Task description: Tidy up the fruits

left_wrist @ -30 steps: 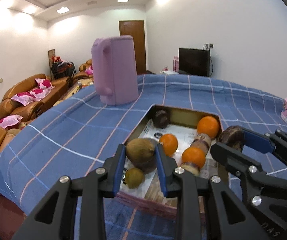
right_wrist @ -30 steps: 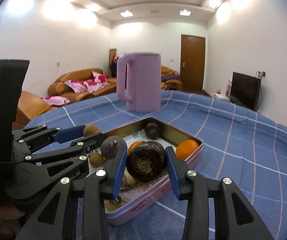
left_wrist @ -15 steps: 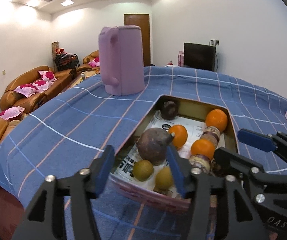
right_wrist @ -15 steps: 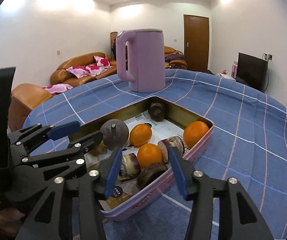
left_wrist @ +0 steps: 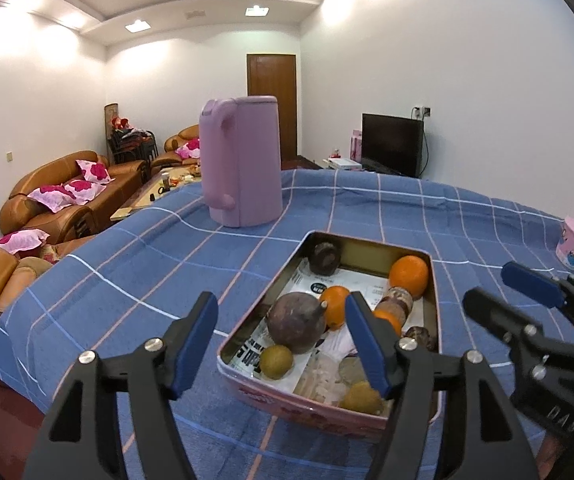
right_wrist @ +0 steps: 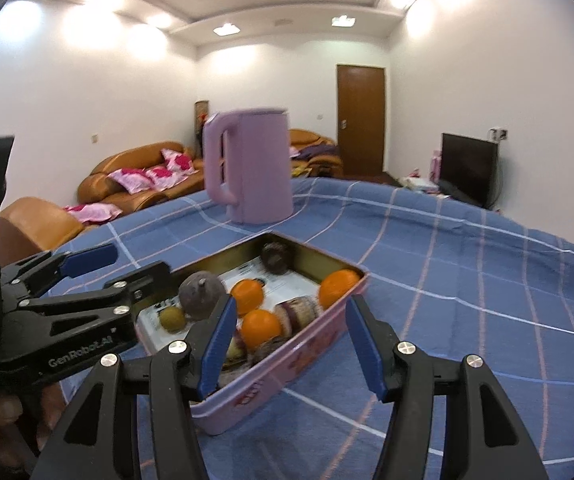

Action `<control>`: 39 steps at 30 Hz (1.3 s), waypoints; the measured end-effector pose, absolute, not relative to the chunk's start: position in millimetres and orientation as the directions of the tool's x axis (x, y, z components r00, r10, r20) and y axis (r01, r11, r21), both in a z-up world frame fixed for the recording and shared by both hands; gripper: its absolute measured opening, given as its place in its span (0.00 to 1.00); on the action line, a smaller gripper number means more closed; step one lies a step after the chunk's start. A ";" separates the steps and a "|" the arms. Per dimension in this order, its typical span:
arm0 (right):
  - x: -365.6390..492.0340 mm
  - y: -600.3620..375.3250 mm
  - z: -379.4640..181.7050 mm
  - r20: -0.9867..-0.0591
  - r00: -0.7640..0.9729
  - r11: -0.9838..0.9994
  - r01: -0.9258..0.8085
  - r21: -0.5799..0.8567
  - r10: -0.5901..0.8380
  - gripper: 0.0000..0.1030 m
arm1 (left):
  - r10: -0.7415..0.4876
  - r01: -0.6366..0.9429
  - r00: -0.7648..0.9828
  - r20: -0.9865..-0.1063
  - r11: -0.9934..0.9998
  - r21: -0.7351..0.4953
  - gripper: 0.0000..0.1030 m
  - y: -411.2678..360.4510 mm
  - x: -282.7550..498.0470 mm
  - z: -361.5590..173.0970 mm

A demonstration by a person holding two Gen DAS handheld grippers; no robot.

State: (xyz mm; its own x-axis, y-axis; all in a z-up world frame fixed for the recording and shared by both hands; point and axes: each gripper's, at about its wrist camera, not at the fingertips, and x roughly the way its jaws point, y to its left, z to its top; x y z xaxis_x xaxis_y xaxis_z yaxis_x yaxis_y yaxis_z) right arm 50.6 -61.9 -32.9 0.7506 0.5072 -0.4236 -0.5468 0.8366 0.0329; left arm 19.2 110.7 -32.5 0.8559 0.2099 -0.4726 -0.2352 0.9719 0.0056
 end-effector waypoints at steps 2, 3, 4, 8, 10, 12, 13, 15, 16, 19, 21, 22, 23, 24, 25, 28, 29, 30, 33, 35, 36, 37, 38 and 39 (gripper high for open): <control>49.6 -67.2 -29.0 -0.412 0.760 0.843 -0.537 0.037 0.502 0.57 | 0.210 -0.234 0.859 -0.468 0.972 0.006 0.67 109.3 19.1 -30.7; 48.8 -69.8 -27.2 -0.406 0.767 0.847 -0.530 0.035 0.496 0.57 | 0.208 -0.232 0.861 -0.464 0.973 0.005 0.69 108.4 18.4 -29.6; 48.1 -71.7 -26.2 -0.402 0.772 0.850 -0.526 0.033 0.493 0.57 | 0.208 -0.231 0.863 -0.460 0.973 0.006 0.69 107.4 18.1 -28.7; 45.0 -78.0 -22.3 -0.387 0.780 0.854 -0.519 0.039 0.491 0.57 | 0.204 -0.225 0.867 -0.454 0.974 0.009 0.69 104.1 16.1 -25.8; 43.8 -79.3 -21.8 -0.383 0.783 0.855 -0.517 0.039 0.491 0.57 | 0.205 -0.225 0.867 -0.453 0.974 0.011 0.69 102.9 16.1 -24.9; 42.8 -81.0 -21.2 -0.383 0.783 0.855 -0.517 0.040 0.491 0.57 | 0.204 -0.223 0.868 -0.453 0.975 0.013 0.69 101.8 16.0 -24.4; 42.5 -81.6 -21.3 -0.382 0.783 0.856 -0.516 0.040 0.490 0.57 | 0.204 -0.223 0.868 -0.452 0.975 0.013 0.69 101.3 15.6 -24.1; 41.5 -83.4 -21.0 -0.380 0.786 0.858 -0.512 0.042 0.488 0.57 | 0.204 -0.221 0.869 -0.450 0.975 0.014 0.69 100.1 15.2 -23.8; 40.9 -84.0 -20.8 -0.380 0.786 0.858 -0.511 0.043 0.487 0.57 | 0.203 -0.220 0.870 -0.450 0.975 0.014 0.69 99.6 15.2 -23.7; 39.4 -86.1 -19.8 -0.376 0.790 0.861 -0.506 0.044 0.484 0.58 | 0.202 -0.218 0.871 -0.449 0.976 0.017 0.69 98.2 14.8 -23.2; 38.6 -86.9 -18.7 -0.373 0.792 0.862 -0.505 0.044 0.483 0.58 | 0.200 -0.215 0.871 -0.448 0.976 0.018 0.69 97.3 14.7 -22.7; 37.8 -87.4 -18.4 -0.371 0.794 0.863 -0.504 0.044 0.482 0.58 | 0.200 -0.215 0.871 -0.448 0.976 0.019 0.69 96.7 14.6 -22.4; 37.3 -87.7 -18.2 -0.370 0.794 0.863 -0.503 0.044 0.482 0.58 | 0.201 -0.215 0.872 -0.447 0.976 0.020 0.69 96.1 14.7 -22.3; 36.3 -88.3 -18.5 -0.369 0.795 0.863 -0.503 0.044 0.482 0.58 | 0.199 -0.212 0.872 -0.447 0.977 0.021 0.69 95.4 14.8 -22.1; 36.3 -88.7 -18.5 -0.368 0.795 0.863 -0.503 0.045 0.482 0.58 | 0.198 -0.211 0.872 -0.447 0.977 0.021 0.70 94.9 14.5 -21.9; 35.9 -89.5 -18.2 -0.368 0.797 0.865 -0.500 0.045 0.480 0.58 | 0.199 -0.210 0.874 -0.444 0.977 0.023 0.73 93.3 13.2 -21.0; 36.0 -90.5 -18.0 -0.367 0.797 0.865 -0.499 0.046 0.480 0.58 | 0.197 -0.208 0.875 -0.442 0.978 0.024 0.73 92.7 12.5 -20.4; 35.8 -91.8 -17.7 -0.365 0.798 0.866 -0.498 0.047 0.479 0.58 | 0.196 -0.207 0.876 -0.441 0.978 0.025 0.73 92.1 12.4 -19.9; 34.5 -95.6 -15.9 -0.360 0.803 0.869 -0.492 0.049 0.475 0.58 | 0.188 -0.198 0.880 -0.436 0.980 0.024 0.75 89.5 11.5 -17.9; 33.8 -98.5 -14.9 -0.356 0.807 0.872 -0.488 0.050 0.472 0.58 | 0.189 -0.196 0.884 -0.427 0.980 0.029 0.81 86.7 10.1 -15.7; 33.3 -100.1 -14.0 -0.354 0.809 0.873 -0.485 0.050 0.469 0.58 | 0.186 -0.191 0.888 -0.421 0.981 0.030 0.87 85.2 8.9 -14.2; 33.2 -101.3 -13.0 -0.350 0.811 0.875 -0.482 0.051 0.468 0.58 | 0.183 -0.187 0.891 -0.415 0.982 0.033 0.92 83.7 8.2 -12.5; 32.4 -103.3 -11.7 -0.346 0.815 0.876 -0.479 0.050 0.465 0.58 | 0.185 -0.187 0.894 -0.409 0.982 0.036 0.94 82.2 7.0 -10.5; 32.4 -104.1 -10.7 -0.343 0.818 0.878 -0.476 0.050 0.462 0.58 | 0.187 -0.188 0.897 -0.401 0.981 0.037 0.96 81.0 5.5 -8.5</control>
